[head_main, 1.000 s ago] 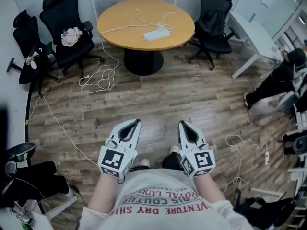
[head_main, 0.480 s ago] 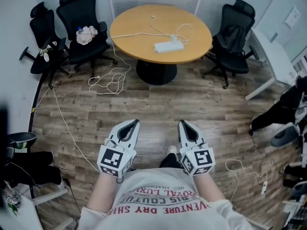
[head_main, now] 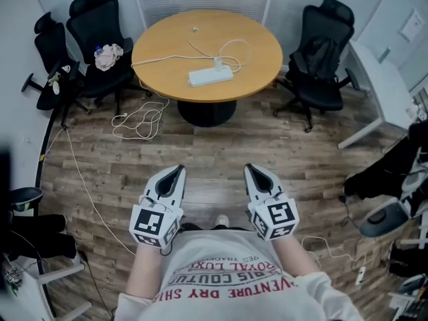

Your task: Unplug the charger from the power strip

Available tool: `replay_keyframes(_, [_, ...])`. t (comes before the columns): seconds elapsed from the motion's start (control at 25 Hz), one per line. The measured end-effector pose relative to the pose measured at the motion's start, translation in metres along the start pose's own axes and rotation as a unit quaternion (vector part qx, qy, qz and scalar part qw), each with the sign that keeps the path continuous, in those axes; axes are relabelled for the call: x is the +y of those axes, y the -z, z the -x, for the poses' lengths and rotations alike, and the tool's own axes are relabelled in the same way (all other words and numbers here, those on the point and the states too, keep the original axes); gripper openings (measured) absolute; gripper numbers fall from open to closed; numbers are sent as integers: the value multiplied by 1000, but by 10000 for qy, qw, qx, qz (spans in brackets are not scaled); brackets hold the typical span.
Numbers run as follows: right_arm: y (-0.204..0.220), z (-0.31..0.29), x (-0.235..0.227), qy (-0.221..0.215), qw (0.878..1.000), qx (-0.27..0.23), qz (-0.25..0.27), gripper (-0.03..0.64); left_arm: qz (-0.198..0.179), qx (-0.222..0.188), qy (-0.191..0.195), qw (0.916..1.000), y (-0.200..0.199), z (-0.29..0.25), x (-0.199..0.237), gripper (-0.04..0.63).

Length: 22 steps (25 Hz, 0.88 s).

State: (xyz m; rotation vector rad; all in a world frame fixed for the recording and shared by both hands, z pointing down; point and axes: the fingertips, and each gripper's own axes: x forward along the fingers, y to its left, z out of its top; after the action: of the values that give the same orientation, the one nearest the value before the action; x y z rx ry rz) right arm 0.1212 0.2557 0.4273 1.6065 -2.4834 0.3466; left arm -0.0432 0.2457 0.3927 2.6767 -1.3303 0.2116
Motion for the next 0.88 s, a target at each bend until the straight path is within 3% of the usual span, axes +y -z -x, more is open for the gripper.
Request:
replay_keyframes(0.4, [18,-15,-71,212,9993,298,-66,29,-122,269,357,9989,2,-82,-26,32])
replay_keyframes(0.64, [11,-53,-109,589,9978,292,-109,29,-280,338,653,9969,-5,-143,-4,32])
replay_keyframes(0.88, [-18,-122,-148,939,9952,211,-194,29,-346,224,973,9944,-28,-220,46,32])
